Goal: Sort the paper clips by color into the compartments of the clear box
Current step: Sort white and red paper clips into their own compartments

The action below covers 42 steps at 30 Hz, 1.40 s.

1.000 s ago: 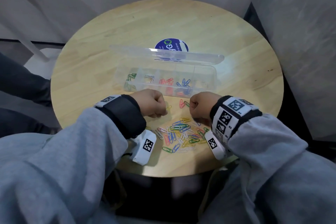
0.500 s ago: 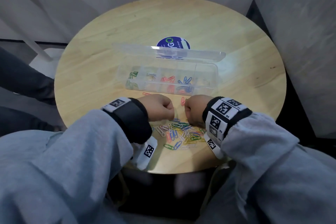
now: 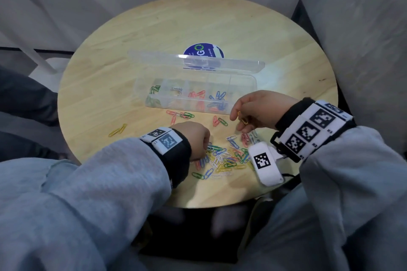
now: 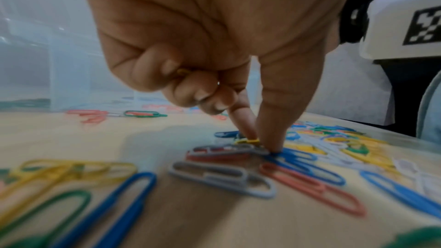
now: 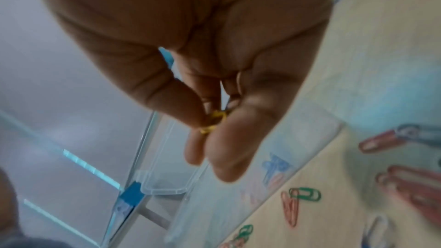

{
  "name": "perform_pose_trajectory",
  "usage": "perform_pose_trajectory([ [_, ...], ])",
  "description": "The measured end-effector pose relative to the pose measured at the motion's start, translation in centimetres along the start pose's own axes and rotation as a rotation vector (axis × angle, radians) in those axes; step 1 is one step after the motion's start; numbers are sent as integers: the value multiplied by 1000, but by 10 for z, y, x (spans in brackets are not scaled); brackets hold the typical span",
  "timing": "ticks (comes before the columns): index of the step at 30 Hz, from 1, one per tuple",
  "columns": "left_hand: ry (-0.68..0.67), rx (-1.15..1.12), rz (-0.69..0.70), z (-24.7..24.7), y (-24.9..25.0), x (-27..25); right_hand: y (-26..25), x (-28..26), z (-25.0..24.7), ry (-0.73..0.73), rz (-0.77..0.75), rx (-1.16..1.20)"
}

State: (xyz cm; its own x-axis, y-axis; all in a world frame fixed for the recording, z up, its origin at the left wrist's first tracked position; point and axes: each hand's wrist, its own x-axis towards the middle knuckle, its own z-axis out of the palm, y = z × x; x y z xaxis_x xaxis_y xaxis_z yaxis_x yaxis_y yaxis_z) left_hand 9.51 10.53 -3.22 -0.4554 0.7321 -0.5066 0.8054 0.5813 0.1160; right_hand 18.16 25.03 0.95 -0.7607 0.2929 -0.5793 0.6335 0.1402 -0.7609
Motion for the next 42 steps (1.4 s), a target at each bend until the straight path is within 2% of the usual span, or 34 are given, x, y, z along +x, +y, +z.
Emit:
perform_pose_trajectory([
  [5, 1, -25, 4, 1, -7, 0, -2, 2, 4, -3, 59, 259],
  [10, -16, -40, 20, 2, -9, 0, -6, 3, -1, 32, 65, 267],
  [12, -26, -38, 23, 2, -10, 1, -6, 3, -5, 97, 46, 266],
  [17, -44, -47, 14, 5, -10, 3, -6, 11, -17, 367, -42, 393],
  [23, -47, -209, 22, -4, -16, 1, 2, 16, -16, 380, -71, 45],
  [26, 45, -416, 16, -20, -18, 2, 0, 6, -24, 451, -165, 56],
  [28, 131, -535, 15, -35, -14, 5, 3, -4, -27, 409, -182, 26],
  [31, 280, -592, 27, -60, 0, 16, 15, -14, -25, 205, -11, -262],
  [34, 345, -542, 56, -78, 21, 32, 26, -15, -18, 126, 162, -544],
  [42, 389, -593, 18, -71, 52, 58, 35, -4, -19, 193, 221, -637],
])
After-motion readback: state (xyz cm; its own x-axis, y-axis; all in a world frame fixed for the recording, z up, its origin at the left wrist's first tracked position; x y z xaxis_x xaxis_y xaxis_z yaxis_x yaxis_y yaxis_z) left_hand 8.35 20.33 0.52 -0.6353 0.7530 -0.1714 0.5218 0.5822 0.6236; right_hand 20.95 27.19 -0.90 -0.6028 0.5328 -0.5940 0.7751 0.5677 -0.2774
